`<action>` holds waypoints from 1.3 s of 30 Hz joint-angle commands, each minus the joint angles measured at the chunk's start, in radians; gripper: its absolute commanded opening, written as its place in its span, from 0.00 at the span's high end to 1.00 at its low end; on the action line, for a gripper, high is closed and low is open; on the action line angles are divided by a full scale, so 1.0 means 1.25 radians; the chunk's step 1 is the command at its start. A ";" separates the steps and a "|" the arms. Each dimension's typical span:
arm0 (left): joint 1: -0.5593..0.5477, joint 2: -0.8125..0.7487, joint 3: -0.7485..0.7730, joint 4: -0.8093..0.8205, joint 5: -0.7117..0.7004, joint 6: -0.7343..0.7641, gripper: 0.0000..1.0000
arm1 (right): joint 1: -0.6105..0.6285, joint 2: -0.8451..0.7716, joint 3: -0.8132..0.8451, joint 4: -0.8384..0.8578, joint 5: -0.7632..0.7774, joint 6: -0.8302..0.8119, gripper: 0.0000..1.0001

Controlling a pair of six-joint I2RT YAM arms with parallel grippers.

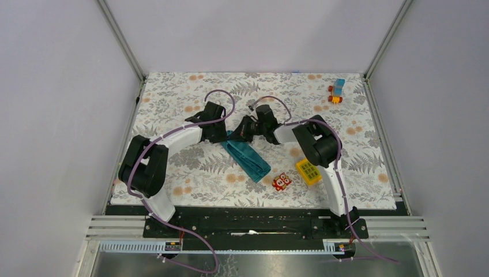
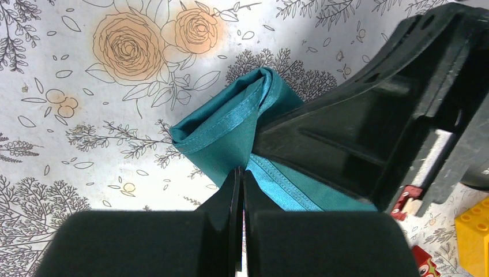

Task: Fold the napkin into a case and place the utensils inside
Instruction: Grasp the top corner of the smaller rectangle folded napkin from the folded napkin, then smooth out the smaller rectangle-folded napkin at the center of the board.

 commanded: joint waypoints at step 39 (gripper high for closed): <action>0.019 0.013 -0.157 0.159 0.107 -0.099 0.73 | 0.095 -0.360 -0.202 -0.497 0.300 -0.458 0.76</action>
